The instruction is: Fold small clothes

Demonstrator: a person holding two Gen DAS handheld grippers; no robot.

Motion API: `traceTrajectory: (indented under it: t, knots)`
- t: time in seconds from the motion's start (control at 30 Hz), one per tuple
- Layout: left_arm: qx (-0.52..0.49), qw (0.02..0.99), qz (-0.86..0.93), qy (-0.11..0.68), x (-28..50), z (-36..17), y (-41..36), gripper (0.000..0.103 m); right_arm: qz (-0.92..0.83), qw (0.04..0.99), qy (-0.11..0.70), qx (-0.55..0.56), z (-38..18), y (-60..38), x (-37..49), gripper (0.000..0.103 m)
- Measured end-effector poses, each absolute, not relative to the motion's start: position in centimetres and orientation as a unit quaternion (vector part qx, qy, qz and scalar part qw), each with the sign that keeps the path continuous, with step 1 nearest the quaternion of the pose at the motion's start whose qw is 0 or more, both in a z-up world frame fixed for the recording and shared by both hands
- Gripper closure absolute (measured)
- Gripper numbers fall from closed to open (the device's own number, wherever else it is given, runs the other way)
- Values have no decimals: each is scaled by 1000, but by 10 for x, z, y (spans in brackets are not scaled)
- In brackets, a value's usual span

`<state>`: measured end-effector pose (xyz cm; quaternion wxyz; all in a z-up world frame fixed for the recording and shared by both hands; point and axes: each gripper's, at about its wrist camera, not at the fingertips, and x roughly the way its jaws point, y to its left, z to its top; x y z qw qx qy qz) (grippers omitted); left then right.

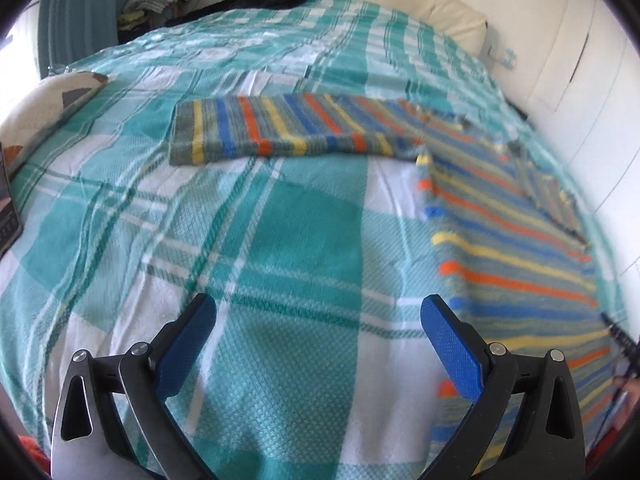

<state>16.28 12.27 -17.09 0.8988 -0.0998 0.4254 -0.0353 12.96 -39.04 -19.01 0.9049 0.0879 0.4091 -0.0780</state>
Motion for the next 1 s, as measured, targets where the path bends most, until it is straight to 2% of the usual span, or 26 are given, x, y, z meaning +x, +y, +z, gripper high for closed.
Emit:
traceTrajectory:
  t: [0.13, 0.3, 0.53, 0.6, 0.67, 0.8, 1.0]
  knots:
    - [-162, 895, -31, 415, 169, -158, 154, 1, -79, 905, 410, 85, -191, -389, 130, 0]
    - [-286, 854, 17, 434, 220, -169, 225, 1, -79, 905, 410, 85, -191, -389, 130, 0]
    - [-284, 831, 32, 477, 303, -189, 260, 4, -80, 904, 411, 83, -192, -388, 130, 0]
    - [-275, 825, 9, 493, 318, -194, 253, 20, -81, 904, 412, 81, -192, -387, 131, 0]
    - [-243, 826, 12, 508, 325, -195, 245, 99, -83, 904, 413, 79, -192, -387, 132, 0]
    - [-198, 852, 5, 485, 332, -151, 231, 102, -83, 903, 413, 77, -192, -386, 133, 0]
    - [-105, 893, -88, 430, 346, -42, 130, 102, -85, 903, 415, 75, -192, -385, 135, 0]
